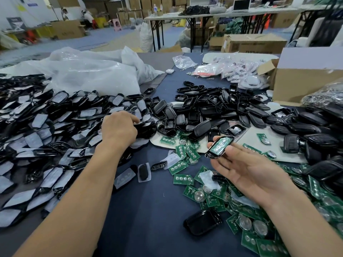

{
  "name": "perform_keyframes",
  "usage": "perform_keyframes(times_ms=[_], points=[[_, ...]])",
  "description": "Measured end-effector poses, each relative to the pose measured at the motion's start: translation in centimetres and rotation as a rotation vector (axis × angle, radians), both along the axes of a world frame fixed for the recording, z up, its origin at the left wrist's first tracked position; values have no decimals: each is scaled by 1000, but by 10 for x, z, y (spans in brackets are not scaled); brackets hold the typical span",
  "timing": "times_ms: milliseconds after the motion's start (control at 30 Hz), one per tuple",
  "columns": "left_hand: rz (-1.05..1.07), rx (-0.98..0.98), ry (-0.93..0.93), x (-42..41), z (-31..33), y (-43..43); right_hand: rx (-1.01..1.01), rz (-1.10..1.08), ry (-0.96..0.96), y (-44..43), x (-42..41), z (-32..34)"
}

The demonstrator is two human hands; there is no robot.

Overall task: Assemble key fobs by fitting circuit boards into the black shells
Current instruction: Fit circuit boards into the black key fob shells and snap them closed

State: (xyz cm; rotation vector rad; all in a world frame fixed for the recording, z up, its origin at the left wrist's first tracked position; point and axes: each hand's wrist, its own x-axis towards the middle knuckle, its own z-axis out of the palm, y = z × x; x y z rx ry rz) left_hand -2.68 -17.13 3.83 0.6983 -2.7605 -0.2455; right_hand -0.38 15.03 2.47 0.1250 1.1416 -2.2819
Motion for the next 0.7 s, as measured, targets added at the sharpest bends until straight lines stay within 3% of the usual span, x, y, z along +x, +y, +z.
perform_keyframes(times_ms=[400,433,500,567,600,700], points=[[14,109,262,17,10,6,34,11,37,0,4,3],[11,198,325,19,13,12,31,10,31,0,4,2],[-110,649,448,23,18,34,23,0,20,-1,3,1],[-321,1169,387,31,16,67,16,-21,20,-2,3,1],[-406,1329,317,34,12,84,7,-32,17,-2,3,1],[-494,1523,279,37,-9,120,-36,-55,22,-1,2,0]])
